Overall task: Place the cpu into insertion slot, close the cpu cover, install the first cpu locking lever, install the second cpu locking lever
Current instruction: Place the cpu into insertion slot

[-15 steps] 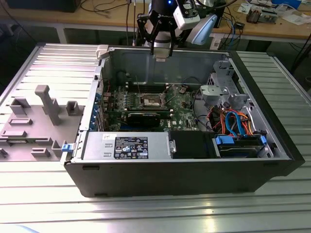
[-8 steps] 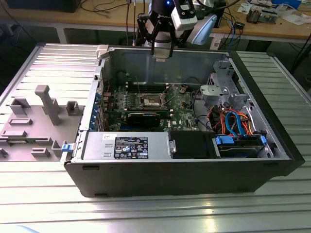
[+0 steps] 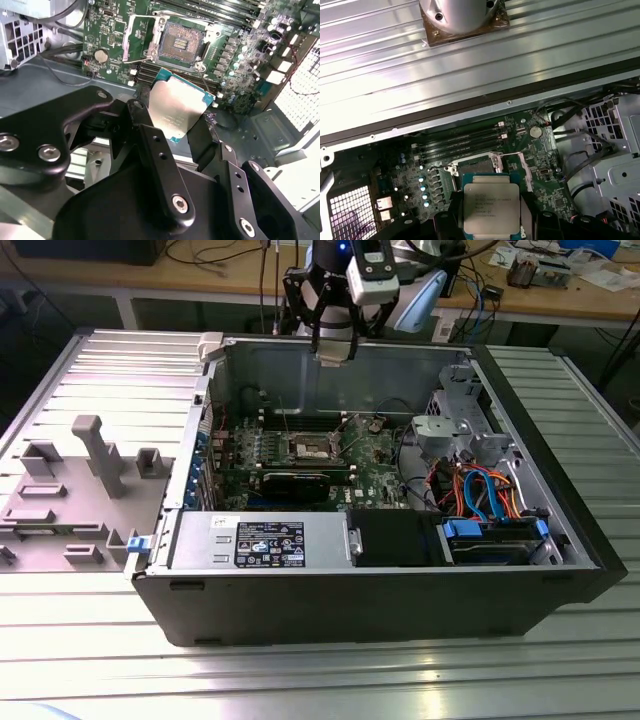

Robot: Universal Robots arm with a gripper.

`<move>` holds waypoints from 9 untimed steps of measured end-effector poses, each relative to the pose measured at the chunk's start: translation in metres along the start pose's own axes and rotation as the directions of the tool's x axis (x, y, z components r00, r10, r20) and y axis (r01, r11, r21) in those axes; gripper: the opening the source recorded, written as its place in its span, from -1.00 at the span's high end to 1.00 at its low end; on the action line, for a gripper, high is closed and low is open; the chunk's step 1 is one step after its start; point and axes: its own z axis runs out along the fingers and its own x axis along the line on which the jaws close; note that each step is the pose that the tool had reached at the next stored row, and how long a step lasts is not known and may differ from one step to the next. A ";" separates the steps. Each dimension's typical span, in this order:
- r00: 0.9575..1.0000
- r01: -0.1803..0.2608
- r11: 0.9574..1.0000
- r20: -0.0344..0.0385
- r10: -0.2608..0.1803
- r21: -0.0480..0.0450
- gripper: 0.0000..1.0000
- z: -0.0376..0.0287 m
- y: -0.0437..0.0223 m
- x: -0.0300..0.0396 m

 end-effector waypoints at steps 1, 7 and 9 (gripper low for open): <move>1.000 -0.006 1.000 0.001 0.006 0.000 -0.08 0.0001 0.0000 0.0000; 0.998 -0.060 0.998 0.005 0.060 -0.001 -0.08 0.0004 0.0000 0.0000; 0.998 -0.069 0.998 0.006 0.069 -0.002 -0.08 0.0004 0.0000 0.0000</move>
